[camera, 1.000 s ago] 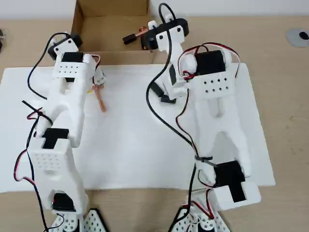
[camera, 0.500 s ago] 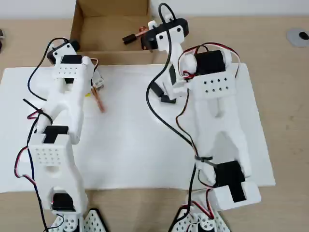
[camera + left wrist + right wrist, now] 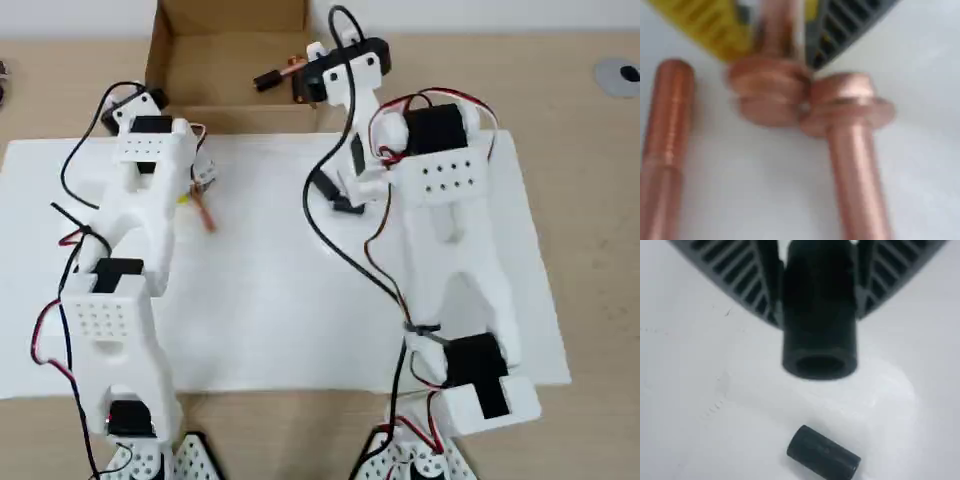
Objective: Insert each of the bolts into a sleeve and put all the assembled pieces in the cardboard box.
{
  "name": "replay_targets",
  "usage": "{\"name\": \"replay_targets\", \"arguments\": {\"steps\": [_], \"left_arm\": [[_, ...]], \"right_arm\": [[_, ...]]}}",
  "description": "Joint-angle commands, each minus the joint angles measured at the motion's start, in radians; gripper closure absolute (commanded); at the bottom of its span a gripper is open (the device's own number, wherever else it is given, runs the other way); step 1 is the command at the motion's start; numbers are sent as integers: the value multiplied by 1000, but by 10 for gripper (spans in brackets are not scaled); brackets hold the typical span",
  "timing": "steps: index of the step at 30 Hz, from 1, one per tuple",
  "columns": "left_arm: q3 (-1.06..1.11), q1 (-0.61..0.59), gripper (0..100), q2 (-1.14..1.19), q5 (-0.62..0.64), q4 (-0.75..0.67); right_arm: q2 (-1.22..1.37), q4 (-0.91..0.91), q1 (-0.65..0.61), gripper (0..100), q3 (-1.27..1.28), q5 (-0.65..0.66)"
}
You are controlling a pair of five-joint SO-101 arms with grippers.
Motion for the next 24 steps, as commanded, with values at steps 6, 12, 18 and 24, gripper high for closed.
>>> {"name": "replay_targets", "arguments": {"steps": [6,12,18,24], "left_arm": [[-23,3,985,-15,-5,8],[-34,3,985,-148,-25,80],[-34,3,984,-418,-98,157],[-23,-3,984,-684,-170,244]], "right_arm": [[-58,3,12,965,-7,8],[-58,3,10,965,-8,8],[-59,35,7,966,-104,8],[-59,100,-16,966,-295,8]]}}
